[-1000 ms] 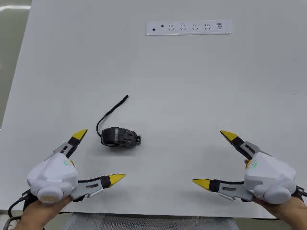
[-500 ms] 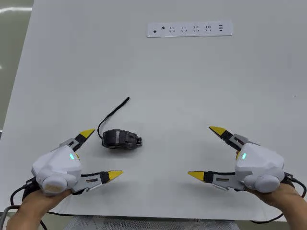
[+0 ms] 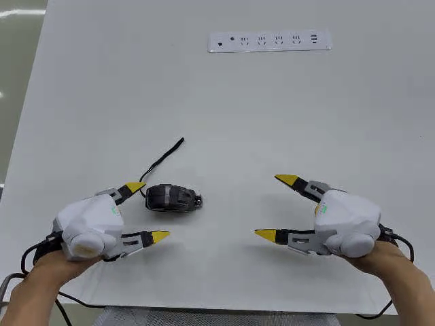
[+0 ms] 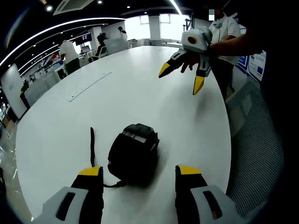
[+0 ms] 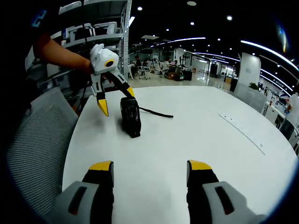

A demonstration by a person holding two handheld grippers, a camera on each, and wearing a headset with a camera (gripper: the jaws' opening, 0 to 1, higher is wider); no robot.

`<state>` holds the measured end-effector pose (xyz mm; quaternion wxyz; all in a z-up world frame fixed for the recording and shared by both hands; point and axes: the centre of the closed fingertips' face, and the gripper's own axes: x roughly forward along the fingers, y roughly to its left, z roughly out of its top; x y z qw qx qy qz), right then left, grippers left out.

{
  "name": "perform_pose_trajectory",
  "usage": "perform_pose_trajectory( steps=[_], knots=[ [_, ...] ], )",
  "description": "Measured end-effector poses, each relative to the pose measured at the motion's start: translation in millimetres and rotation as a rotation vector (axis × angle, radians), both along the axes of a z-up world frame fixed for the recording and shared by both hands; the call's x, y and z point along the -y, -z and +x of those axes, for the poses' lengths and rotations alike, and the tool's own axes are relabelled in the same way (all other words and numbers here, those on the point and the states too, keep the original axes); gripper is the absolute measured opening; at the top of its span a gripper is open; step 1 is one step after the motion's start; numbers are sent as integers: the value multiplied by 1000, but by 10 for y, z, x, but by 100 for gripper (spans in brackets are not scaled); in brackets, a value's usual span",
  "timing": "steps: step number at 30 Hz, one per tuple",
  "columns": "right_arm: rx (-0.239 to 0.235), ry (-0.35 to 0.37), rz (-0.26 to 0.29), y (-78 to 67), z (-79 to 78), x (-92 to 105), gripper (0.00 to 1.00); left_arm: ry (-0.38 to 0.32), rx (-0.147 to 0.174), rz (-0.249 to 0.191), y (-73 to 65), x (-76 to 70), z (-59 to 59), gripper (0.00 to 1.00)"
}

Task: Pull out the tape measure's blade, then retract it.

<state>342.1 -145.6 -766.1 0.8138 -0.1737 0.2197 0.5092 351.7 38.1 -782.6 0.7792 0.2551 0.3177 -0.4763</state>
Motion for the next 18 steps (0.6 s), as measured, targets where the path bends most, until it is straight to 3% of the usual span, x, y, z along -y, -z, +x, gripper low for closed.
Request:
perform_pose_trajectory(
  steps=[18],
  knots=[
    [-4,-142,-33,191,90,-375,47,135,-13,123,162,-10,154,39]
  ],
)
